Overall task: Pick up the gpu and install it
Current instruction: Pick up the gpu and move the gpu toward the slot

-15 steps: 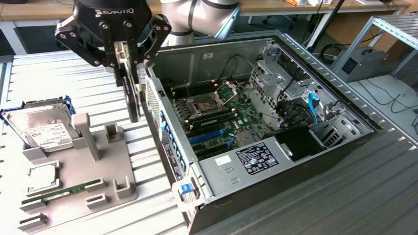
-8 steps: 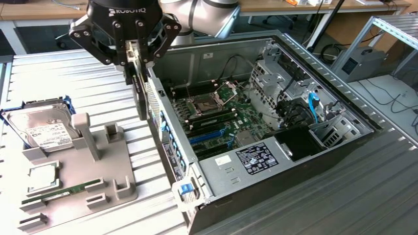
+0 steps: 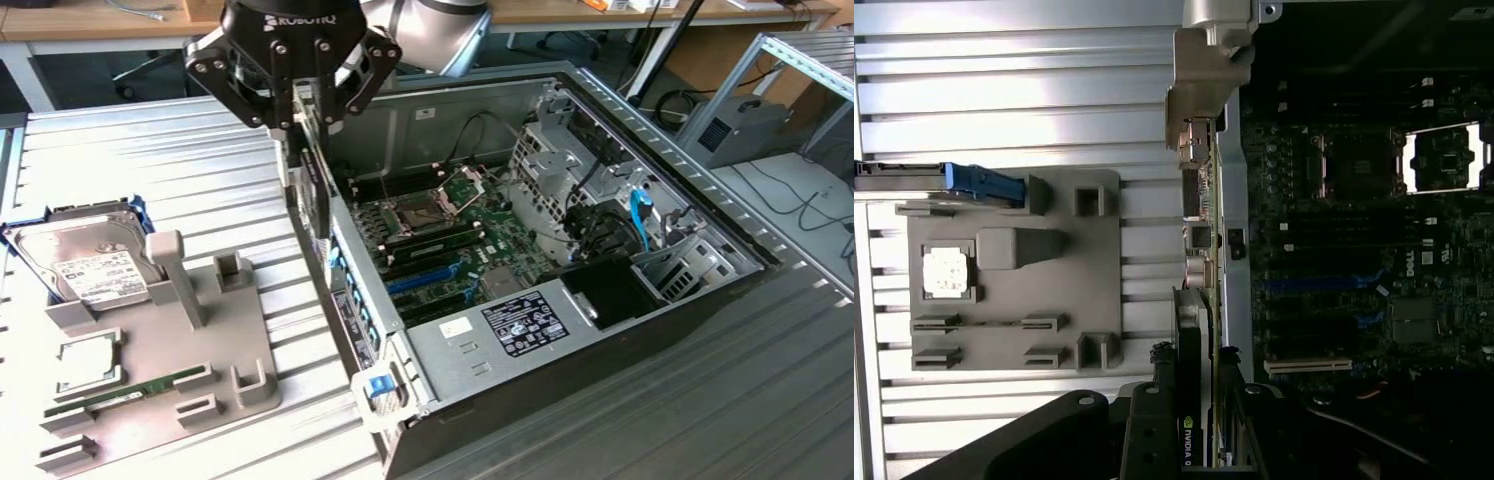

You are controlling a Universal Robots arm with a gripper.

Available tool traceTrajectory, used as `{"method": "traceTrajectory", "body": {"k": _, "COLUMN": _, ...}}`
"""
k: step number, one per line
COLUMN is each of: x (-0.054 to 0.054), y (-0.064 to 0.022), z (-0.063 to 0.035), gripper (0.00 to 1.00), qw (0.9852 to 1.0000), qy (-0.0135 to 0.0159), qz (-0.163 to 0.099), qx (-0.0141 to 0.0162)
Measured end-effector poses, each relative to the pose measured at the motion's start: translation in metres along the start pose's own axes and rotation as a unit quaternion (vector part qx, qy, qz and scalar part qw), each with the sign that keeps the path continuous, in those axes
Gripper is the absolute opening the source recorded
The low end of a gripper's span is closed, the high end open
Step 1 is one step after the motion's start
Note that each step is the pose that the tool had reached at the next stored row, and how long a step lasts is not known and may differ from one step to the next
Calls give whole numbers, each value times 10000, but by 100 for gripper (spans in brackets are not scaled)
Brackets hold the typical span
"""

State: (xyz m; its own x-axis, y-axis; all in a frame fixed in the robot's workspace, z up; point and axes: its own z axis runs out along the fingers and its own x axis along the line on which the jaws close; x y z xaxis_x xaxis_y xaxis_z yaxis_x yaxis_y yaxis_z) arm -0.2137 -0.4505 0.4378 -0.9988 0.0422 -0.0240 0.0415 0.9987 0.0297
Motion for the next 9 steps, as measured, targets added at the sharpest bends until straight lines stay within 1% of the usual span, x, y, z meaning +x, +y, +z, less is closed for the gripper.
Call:
{"method": "traceTrajectory", "body": {"k": 1, "x": -30, "y": 1, "z": 1, "gripper": 27, "qw": 10000, "qy": 0, "qz": 0, "qx": 0}}
{"method": "traceTrajectory", "body": {"k": 2, "x": -95, "y": 4, "z": 2, "gripper": 27, "qw": 10000, "qy": 0, "qz": 0, "qx": 0}}
{"method": "traceTrajectory", "body": {"k": 3, "x": -134, "y": 6, "z": 3, "gripper": 27, "qw": 10000, "qy": 0, "qz": 1, "qx": 0}}
{"method": "traceTrajectory", "body": {"k": 9, "x": -297, "y": 14, "z": 7, "gripper": 27, "qw": 10000, "qy": 0, "qz": 1, "qx": 0}}
